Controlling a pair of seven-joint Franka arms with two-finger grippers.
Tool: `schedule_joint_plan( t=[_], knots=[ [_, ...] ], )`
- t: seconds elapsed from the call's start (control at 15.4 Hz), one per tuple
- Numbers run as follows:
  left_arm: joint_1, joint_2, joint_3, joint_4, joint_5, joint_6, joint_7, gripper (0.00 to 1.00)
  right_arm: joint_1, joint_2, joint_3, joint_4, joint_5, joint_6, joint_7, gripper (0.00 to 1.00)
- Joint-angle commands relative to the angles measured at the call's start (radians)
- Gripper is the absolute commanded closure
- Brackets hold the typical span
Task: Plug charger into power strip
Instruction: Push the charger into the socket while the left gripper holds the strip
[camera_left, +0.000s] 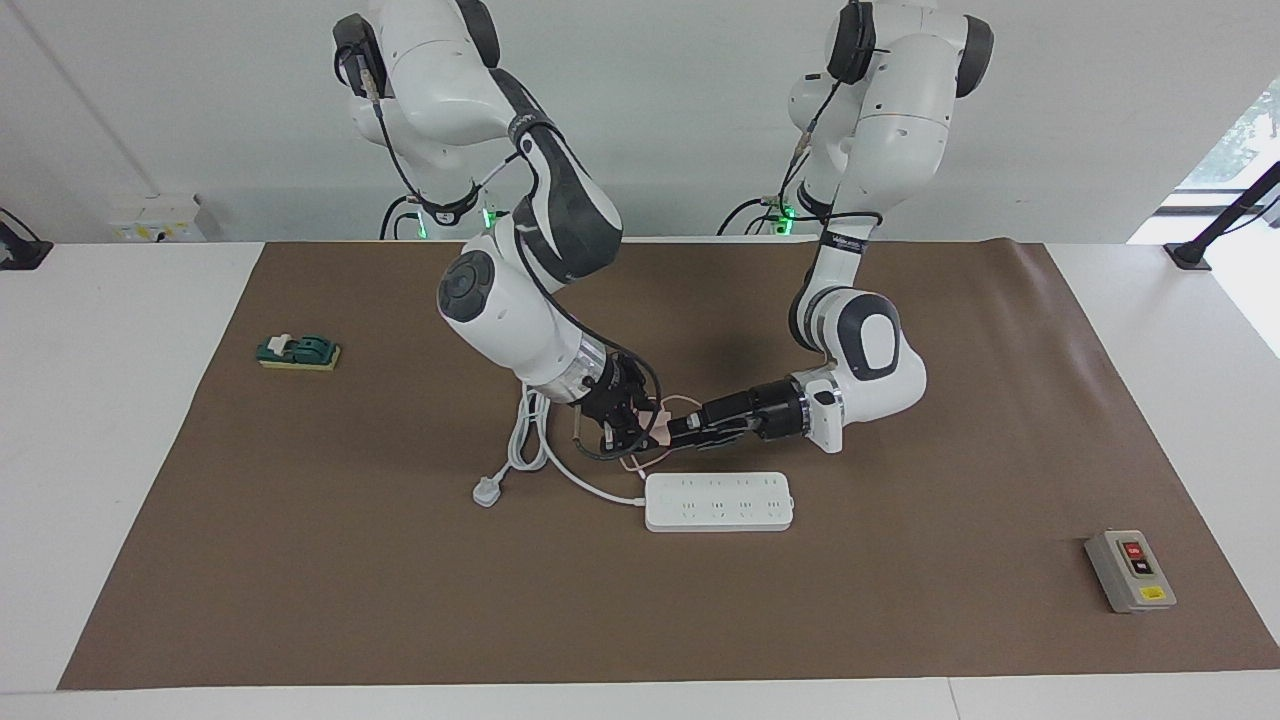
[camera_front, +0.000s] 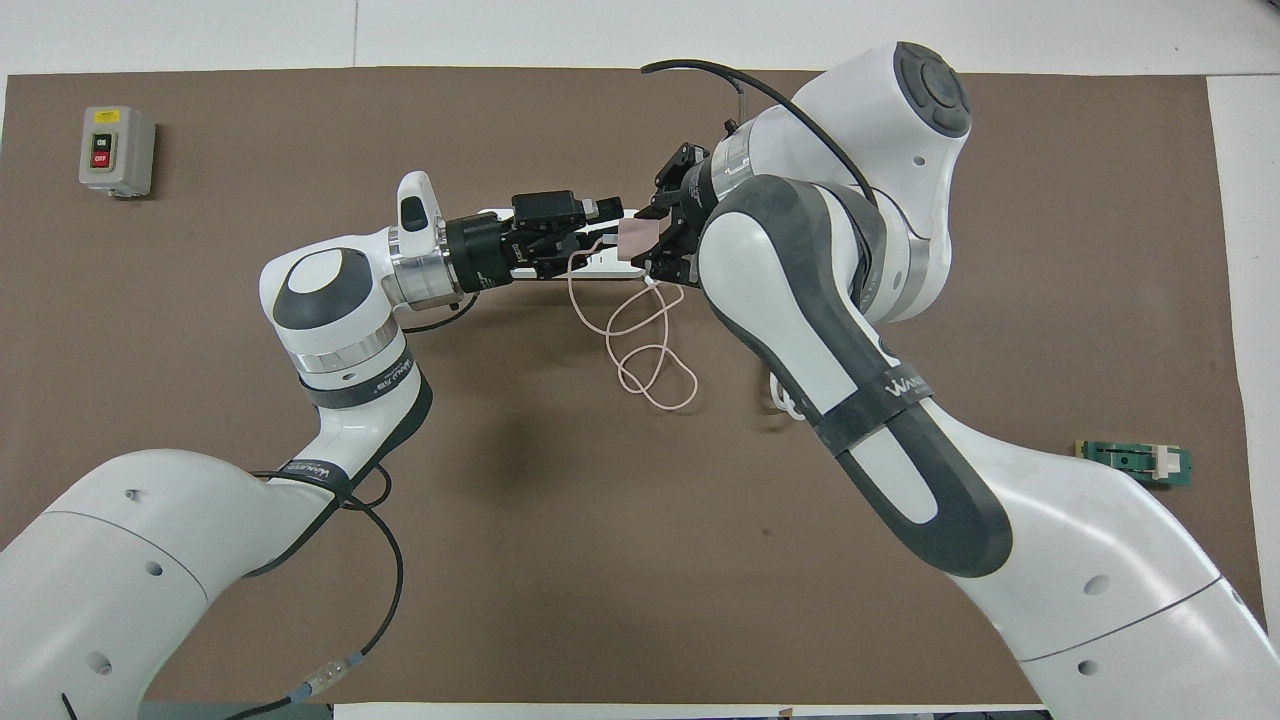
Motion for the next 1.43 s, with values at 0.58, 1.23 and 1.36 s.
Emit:
schedule_joint_plan(
  t=[0.58, 1.23, 1.36],
  knots=[
    [-0.016, 0.007, 0.005, -0.012, -0.029, -0.003, 0.079, 1.00, -0.011, 0.008, 0.003, 0.010, -0.012, -0.015, -0.024, 1.00],
    [-0.019, 0.005, 0.007, -0.010, -0.020, -0.012, 0.079, 1.00, -0.013, 0.007, 0.003, 0.010, -0.009, -0.015, -0.024, 1.00],
    [-0.019, 0.004, 0.007, -0.012, -0.019, -0.007, 0.081, 1.00, -0.013, 0.007, 0.003, 0.010, -0.008, -0.015, -0.024, 1.00]
  ],
)
